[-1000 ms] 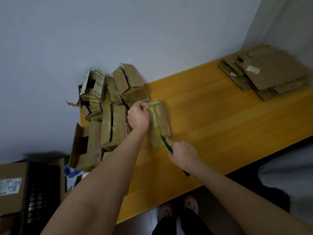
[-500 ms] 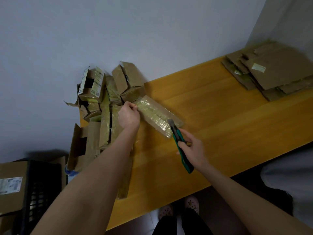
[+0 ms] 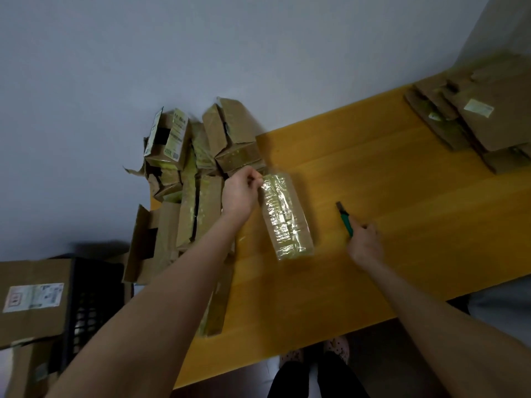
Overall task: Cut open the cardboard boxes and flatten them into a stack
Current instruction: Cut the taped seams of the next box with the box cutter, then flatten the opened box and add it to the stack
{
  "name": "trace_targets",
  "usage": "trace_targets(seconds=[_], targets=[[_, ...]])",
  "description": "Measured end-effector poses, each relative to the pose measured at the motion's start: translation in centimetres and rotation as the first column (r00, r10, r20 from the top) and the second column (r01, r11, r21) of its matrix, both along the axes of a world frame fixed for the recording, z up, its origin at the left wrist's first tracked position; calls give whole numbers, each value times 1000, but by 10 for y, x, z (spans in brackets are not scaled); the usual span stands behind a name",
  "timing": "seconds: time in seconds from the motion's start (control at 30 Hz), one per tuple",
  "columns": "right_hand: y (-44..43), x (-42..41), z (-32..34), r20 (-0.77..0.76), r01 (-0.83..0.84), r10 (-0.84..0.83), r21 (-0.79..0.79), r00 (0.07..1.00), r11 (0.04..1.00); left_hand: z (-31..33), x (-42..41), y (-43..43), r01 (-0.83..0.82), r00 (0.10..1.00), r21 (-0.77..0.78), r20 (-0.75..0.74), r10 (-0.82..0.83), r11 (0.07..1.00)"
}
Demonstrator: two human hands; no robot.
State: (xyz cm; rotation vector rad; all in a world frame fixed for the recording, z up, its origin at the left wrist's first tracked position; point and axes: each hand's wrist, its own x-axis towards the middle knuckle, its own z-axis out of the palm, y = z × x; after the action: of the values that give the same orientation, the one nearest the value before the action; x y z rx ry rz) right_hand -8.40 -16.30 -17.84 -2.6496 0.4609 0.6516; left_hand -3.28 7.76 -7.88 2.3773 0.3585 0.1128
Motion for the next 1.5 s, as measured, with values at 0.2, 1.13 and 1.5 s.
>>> trace_targets(seconds=[0.2, 1.13, 1.5], targets=[[24, 12, 43, 144, -47, -55, 619, 988, 784, 5, 3, -12, 104, 994, -52, 35, -102, 993], [57, 11, 92, 134, 148, -332, 699, 934, 699, 50, -37, -36, 304, 916, -98, -244, -319, 948], [35, 7, 80, -135, 290, -381, 876, 915, 385, 58, -45, -20, 127, 950, -620, -147, -274, 775]])
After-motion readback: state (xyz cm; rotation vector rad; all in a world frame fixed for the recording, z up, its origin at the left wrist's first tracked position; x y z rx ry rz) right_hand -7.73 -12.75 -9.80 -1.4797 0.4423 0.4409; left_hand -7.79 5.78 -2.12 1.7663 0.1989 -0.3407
